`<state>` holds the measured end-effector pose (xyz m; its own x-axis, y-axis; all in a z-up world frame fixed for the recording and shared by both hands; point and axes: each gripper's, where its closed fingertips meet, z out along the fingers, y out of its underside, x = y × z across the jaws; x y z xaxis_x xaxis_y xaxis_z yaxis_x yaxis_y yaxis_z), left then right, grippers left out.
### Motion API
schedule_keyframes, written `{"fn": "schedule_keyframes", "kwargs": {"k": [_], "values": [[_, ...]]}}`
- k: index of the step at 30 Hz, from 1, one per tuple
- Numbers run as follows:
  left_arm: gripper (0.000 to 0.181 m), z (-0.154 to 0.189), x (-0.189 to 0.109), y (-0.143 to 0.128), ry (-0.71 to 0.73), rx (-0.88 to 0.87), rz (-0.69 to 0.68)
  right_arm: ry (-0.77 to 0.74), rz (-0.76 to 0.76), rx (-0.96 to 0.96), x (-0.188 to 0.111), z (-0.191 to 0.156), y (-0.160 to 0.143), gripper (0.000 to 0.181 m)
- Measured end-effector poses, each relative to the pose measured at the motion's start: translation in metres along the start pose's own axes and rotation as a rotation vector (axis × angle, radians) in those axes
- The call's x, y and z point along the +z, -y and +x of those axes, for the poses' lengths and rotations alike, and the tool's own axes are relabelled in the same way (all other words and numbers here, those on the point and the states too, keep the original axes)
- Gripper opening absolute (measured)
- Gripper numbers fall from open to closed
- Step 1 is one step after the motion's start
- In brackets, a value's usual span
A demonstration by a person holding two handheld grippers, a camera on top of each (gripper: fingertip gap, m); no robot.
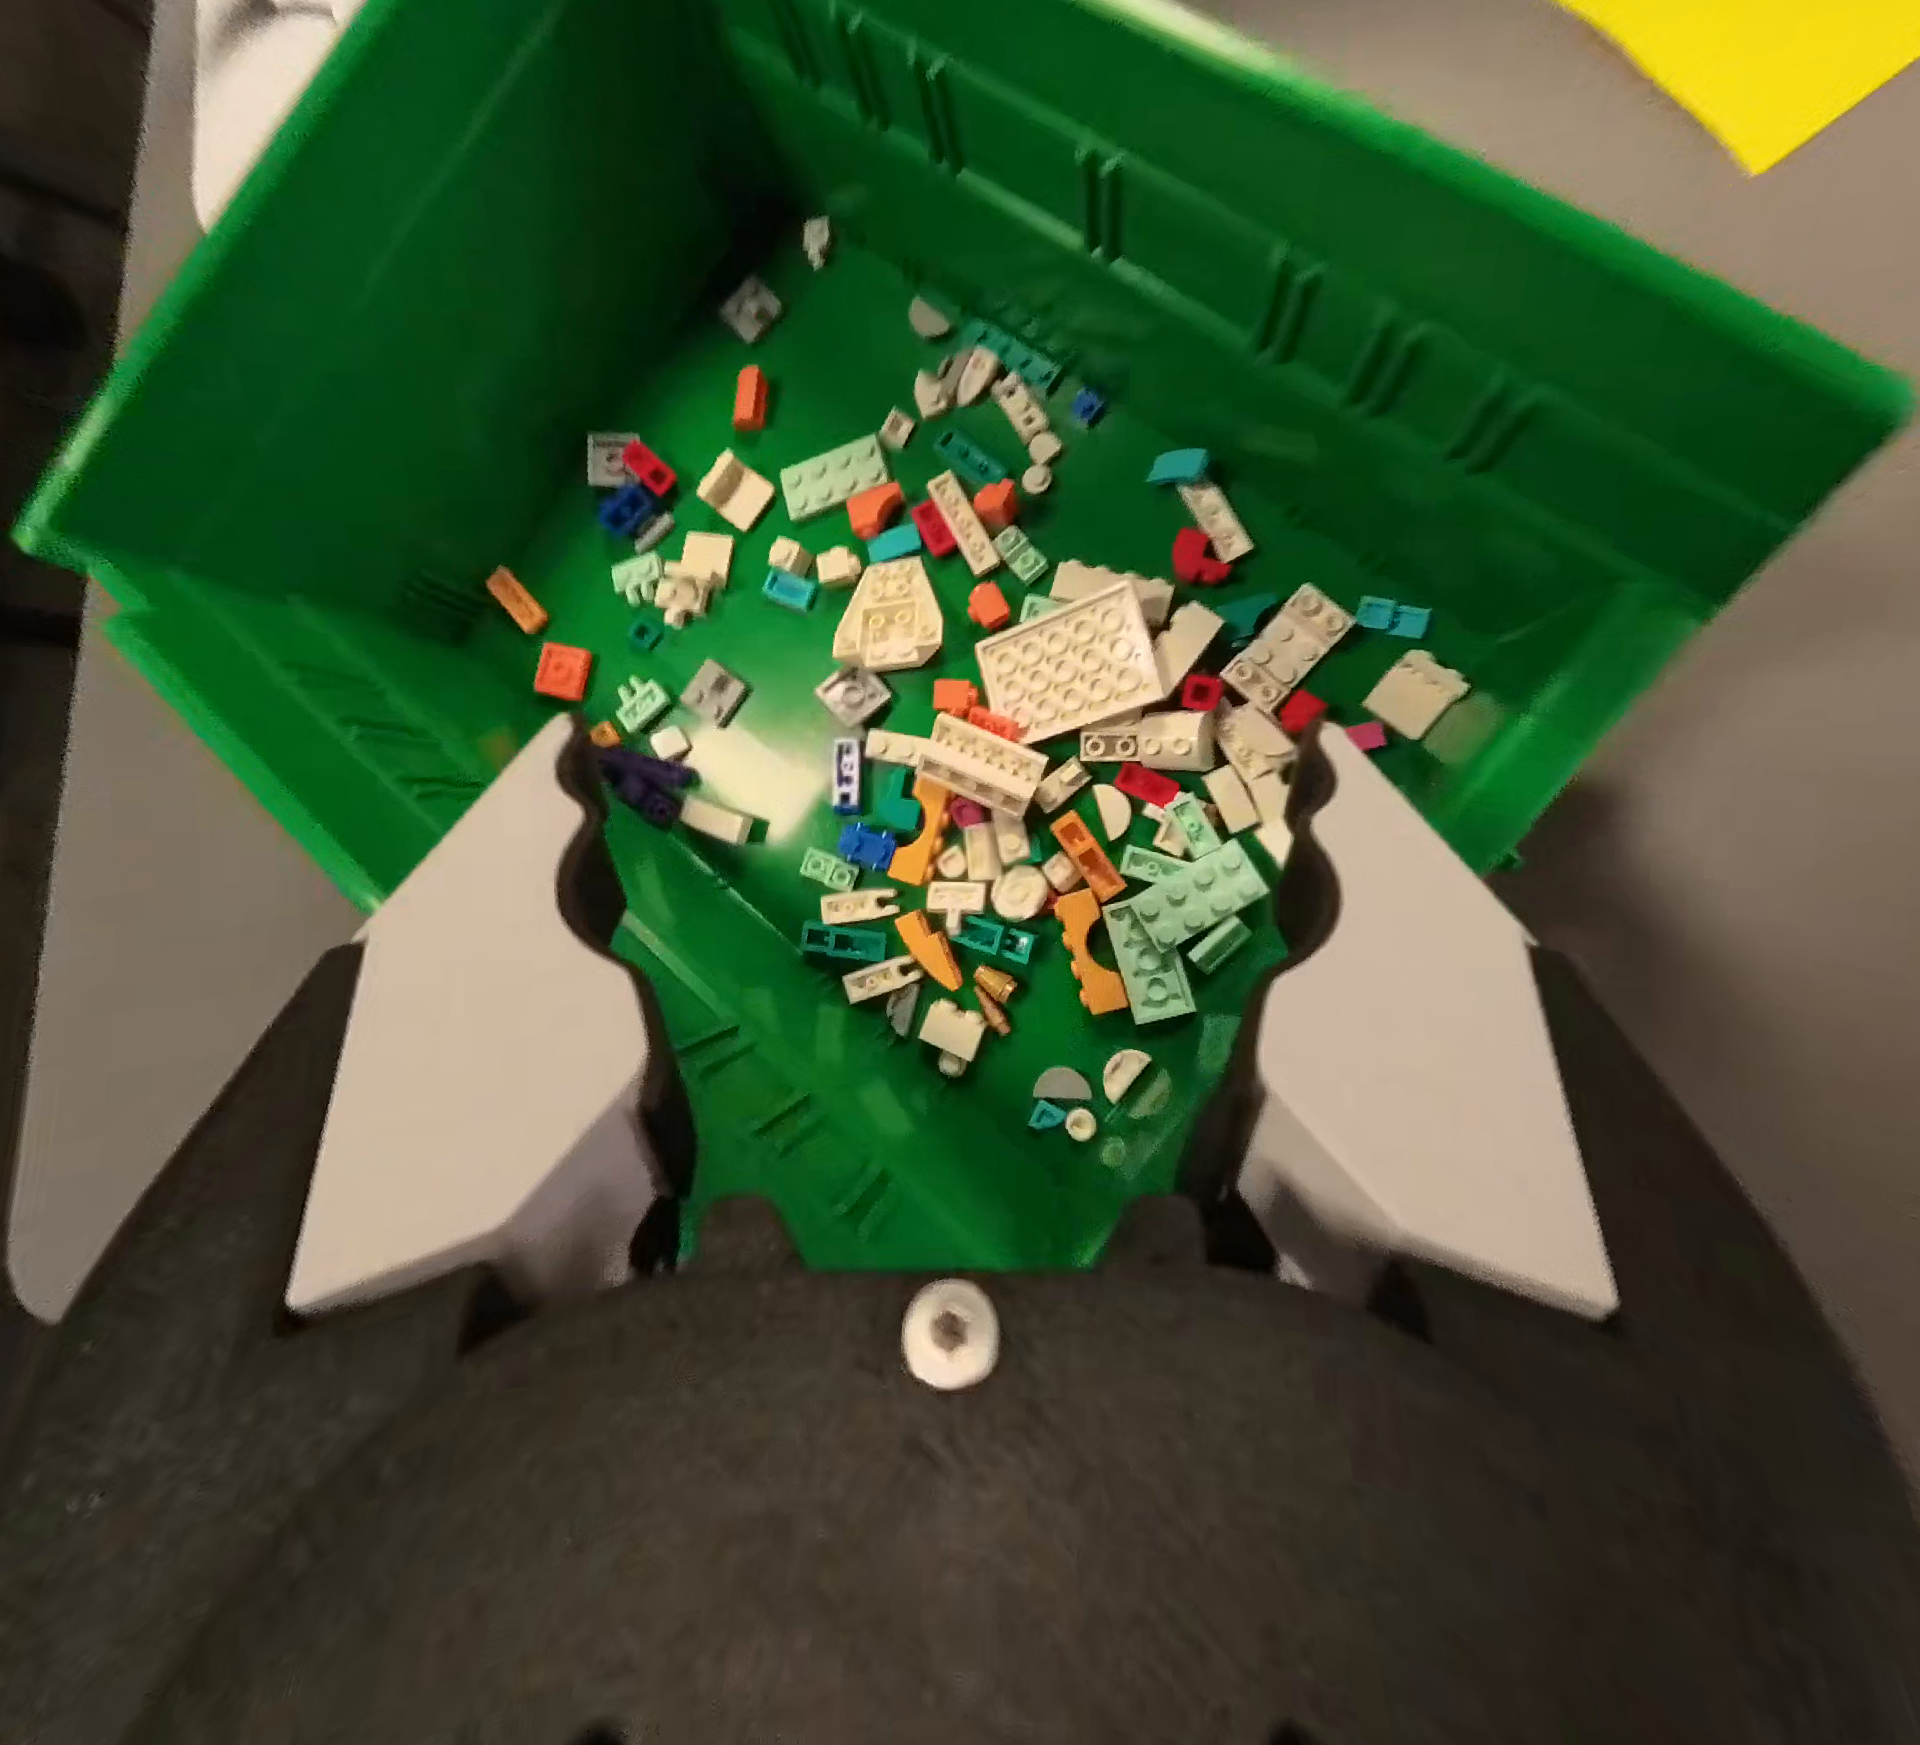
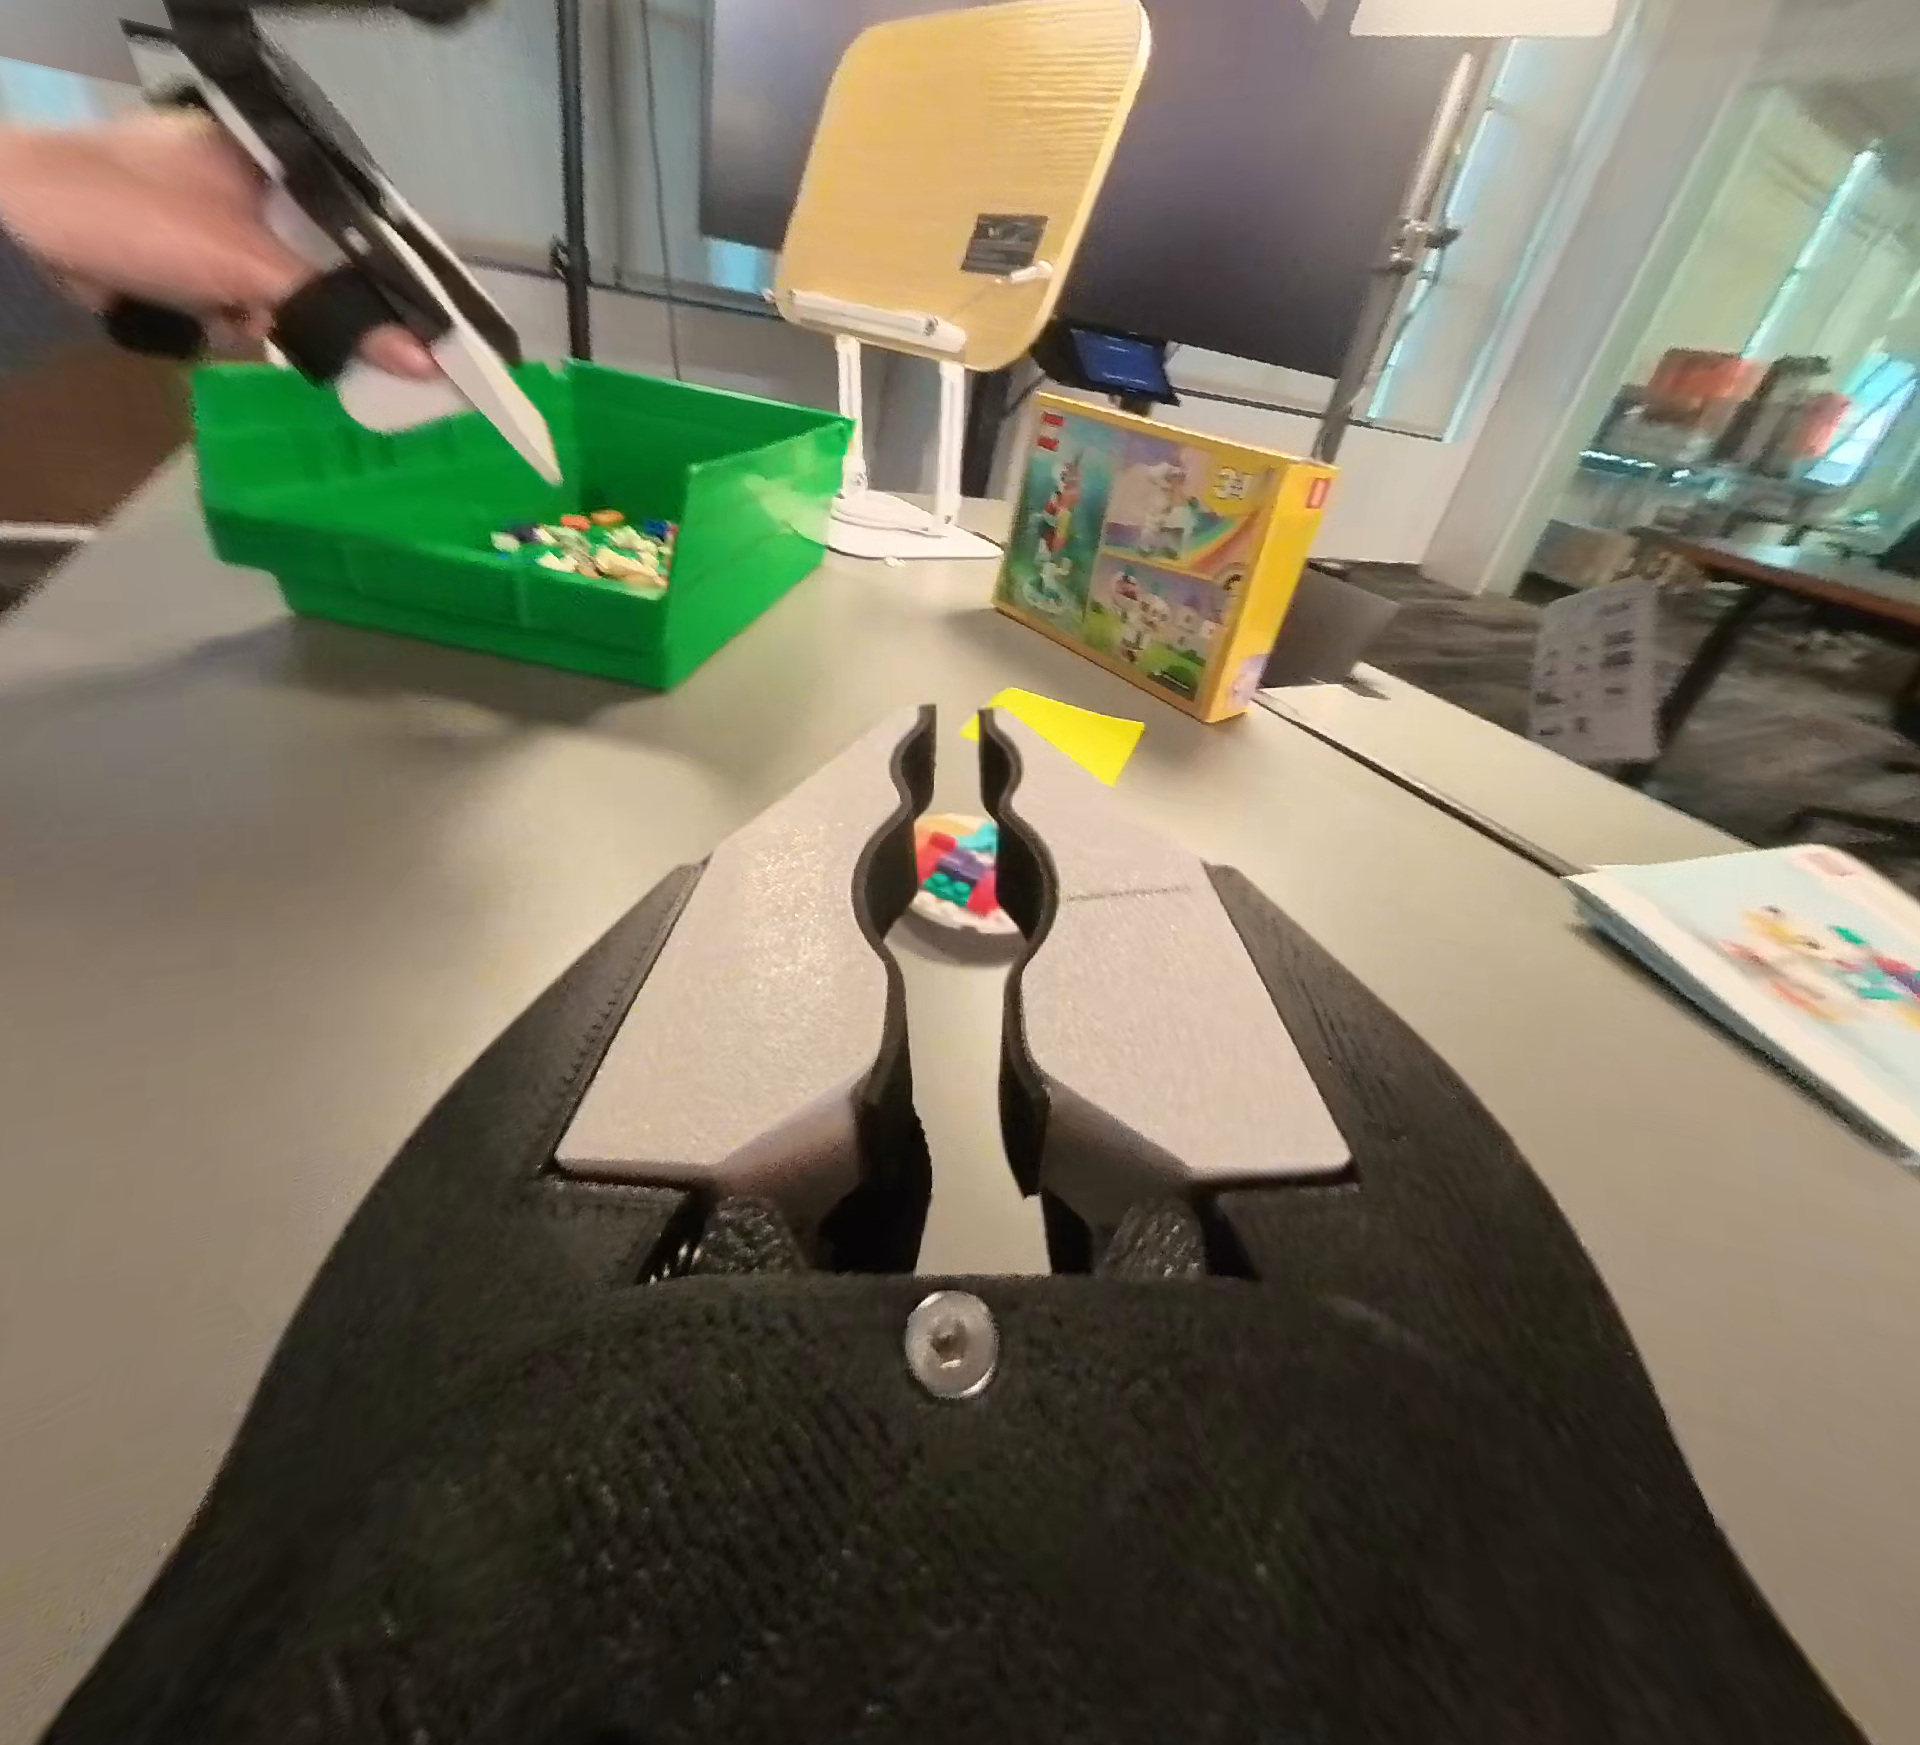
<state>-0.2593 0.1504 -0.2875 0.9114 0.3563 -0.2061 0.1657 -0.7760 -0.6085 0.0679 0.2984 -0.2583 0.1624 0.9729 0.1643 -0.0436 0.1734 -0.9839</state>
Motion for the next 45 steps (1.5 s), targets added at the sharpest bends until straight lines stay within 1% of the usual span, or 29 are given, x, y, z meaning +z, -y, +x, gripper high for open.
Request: {"fn": "schedule_keyframes", "kwargs": {"k": [4, 7, 9, 12, 13, 15, 17, 18, 20, 22, 24, 26, 31, 36, 41, 45], "values": [[0.123, 0.016, -0.023, 0.013, -0.026, 0.088, 0.134, -0.087, -0.051, -0.174, -0.004, 0.002, -0.001, 0.005], [0.118, 0.029, -0.044, 0.021, -0.075, 0.146, 0.253, -0.181, -0.088, -0.320, -0.019, 0.001, 0.004, 0.009], [0.117, 0.036, -0.058, 0.023, -0.112, 0.178, 0.325, -0.218, -0.122, -0.329, -0.035, -0.007, 0.005, 0.018], [0.117, 0.042, -0.076, 0.023, -0.169, 0.215, 0.413, -0.305, -0.206, -0.276, -0.073, -0.019, -0.002, 0.047], [0.117, 0.044, -0.081, 0.023, -0.190, 0.221, 0.443, -0.362, -0.234, -0.285, -0.089, -0.021, -0.005, 0.057], [0.118, 0.050, -0.095, 0.026, -0.248, 0.228, 0.524, -0.509, -0.274, -0.358, -0.122, -0.020, -0.003, 0.067], [0.119, 0.060, -0.110, 0.030, -0.316, 0.244, 0.619, -0.628, -0.289, -0.464, -0.146, -0.022, 0.002, 0.077], [0.119, 0.063, -0.118, 0.032, -0.334, 0.245, 0.666, -0.669, -0.286, -0.515, -0.153, -0.023, 0.003, 0.081], [0.118, 0.070, -0.132, 0.037, -0.383, 0.244, 0.753, -0.722, -0.268, -0.614, -0.156, -0.025, 0.008, 0.085], [0.118, 0.084, -0.144, 0.037, -0.464, 0.241, 0.809, -0.763, -0.257, -0.647, -0.157, -0.024, 0.014, 0.086], [0.117, 0.098, -0.152, 0.033, -0.535, 0.249, 0.836, -0.791, -0.222, -0.653, -0.162, -0.024, 0.020, 0.083], [0.117, 0.110, -0.154, 0.026, -0.574, 0.258, 0.835, -0.808, -0.219, -0.605, -0.166, -0.020, 0.019, 0.083], [0.118, 0.127, -0.156, 0.006, -0.610, 0.278, 0.833, -0.799, -0.213, -0.584, -0.166, -0.020, 0.019, 0.081], [0.116, 0.127, -0.164, -0.021, -0.607, 0.245, 0.831, -0.761, -0.205, -0.632, -0.161, -0.027, 0.021, 0.076], [0.113, 0.115, -0.170, -0.043, -0.547, 0.212, 0.835, -0.764, -0.171, -0.619, -0.163, -0.029, 0.025, 0.076], [0.112, 0.110, -0.174, -0.058, -0.526, 0.205, 0.816, -0.761, -0.181, -0.579, -0.165, -0.025, 0.021, 0.075]]}}
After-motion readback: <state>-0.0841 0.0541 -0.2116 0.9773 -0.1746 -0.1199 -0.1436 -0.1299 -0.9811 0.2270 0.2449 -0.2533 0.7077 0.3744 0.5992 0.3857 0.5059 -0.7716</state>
